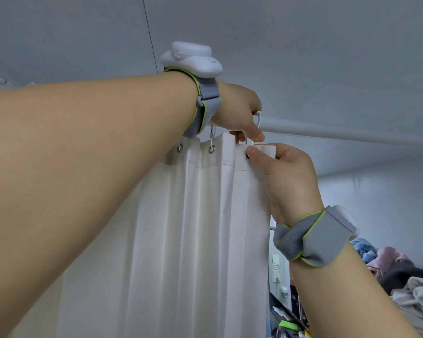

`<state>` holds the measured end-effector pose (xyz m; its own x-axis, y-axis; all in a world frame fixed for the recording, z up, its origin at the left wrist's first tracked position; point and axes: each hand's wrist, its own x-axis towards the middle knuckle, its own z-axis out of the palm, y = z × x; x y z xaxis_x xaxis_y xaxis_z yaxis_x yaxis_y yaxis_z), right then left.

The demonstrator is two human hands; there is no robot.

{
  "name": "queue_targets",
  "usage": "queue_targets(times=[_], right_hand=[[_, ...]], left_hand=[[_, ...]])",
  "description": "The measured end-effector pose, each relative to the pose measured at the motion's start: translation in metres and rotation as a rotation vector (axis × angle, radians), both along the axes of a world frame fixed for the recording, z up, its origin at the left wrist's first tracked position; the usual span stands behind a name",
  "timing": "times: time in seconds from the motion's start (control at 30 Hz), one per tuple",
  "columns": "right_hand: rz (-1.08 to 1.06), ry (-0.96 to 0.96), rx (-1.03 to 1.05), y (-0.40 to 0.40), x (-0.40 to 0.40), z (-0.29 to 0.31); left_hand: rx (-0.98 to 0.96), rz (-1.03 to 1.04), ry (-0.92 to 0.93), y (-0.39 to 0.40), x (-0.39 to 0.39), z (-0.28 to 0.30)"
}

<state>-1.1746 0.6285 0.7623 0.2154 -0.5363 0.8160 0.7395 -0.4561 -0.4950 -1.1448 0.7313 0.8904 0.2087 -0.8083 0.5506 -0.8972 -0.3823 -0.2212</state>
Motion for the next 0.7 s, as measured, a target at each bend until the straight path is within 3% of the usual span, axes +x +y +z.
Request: queue_targets(times=[0.43, 0.7], right_hand=[[-0.101, -0.007, -0.08, -0.006, -0.002, -0.001], [0.054, 0.042, -0.04, -0.01, -0.007, -0.011]], left_hand=[[0.051, 0.001, -0.044, 0.002, 0.003, 0.005], [-0.002, 0.018, -0.139, -0.003, 0.005, -0.004]])
